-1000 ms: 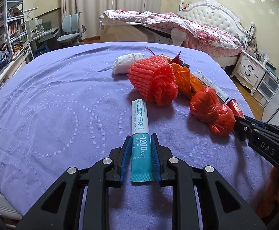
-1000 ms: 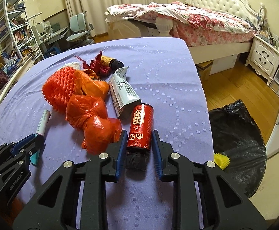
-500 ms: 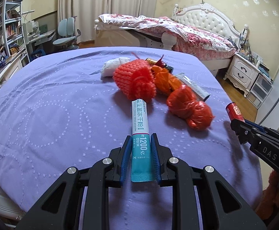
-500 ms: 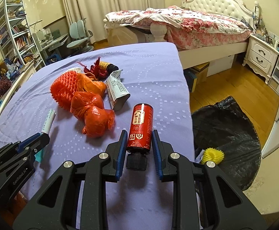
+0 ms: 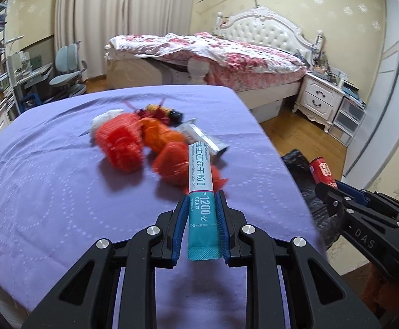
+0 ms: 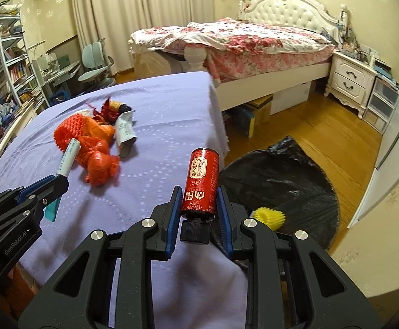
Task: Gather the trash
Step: 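Carry the red can and teal tube over the bin and open both tools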
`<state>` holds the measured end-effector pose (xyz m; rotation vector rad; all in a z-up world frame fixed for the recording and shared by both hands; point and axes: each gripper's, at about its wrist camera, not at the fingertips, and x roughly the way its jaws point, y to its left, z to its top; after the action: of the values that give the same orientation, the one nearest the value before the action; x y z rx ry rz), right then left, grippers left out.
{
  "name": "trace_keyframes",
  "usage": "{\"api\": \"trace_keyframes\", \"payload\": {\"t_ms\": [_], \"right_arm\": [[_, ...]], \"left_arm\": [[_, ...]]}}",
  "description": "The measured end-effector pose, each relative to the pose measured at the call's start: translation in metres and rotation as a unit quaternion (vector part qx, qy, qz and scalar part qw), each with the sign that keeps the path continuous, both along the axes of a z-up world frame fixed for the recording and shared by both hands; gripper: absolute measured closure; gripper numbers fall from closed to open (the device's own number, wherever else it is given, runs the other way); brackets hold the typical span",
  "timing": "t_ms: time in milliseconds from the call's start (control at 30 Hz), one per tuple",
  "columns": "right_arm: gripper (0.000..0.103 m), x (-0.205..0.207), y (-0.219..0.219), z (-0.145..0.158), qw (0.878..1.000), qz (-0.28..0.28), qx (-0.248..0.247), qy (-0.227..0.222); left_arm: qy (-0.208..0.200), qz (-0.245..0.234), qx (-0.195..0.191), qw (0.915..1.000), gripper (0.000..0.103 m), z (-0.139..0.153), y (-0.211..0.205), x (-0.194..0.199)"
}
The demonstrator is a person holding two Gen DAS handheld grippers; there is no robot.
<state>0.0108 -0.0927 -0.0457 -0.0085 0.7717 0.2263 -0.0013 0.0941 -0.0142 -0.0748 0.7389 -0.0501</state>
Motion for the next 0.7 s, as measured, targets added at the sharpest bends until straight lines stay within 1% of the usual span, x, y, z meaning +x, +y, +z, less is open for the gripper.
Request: {"api": "trace_keyframes", "payload": {"t_ms": [167, 333, 700], "right_arm": [[0.078, 0.002, -0.029, 0.000, 0.999, -0.032, 0.001, -0.006], [0.078, 0.009, -0.060, -0.003, 0.998, -0.064, 0.003, -0.006], [0.078, 0.026, -0.104, -0.018, 0.994, -0.105, 0.012, 0.005]], "left_arm": [[-0.009, -0.039, 0.006, 0.9992, 0.080, 0.002, -0.037, 0.011], [-0.006, -0.067, 0.009, 0.9977, 0.080, -0.001, -0.068, 0.026], [0.002, -0.103, 0.025, 0.9944, 0.080, -0.013, -0.117, 0.057]]}}
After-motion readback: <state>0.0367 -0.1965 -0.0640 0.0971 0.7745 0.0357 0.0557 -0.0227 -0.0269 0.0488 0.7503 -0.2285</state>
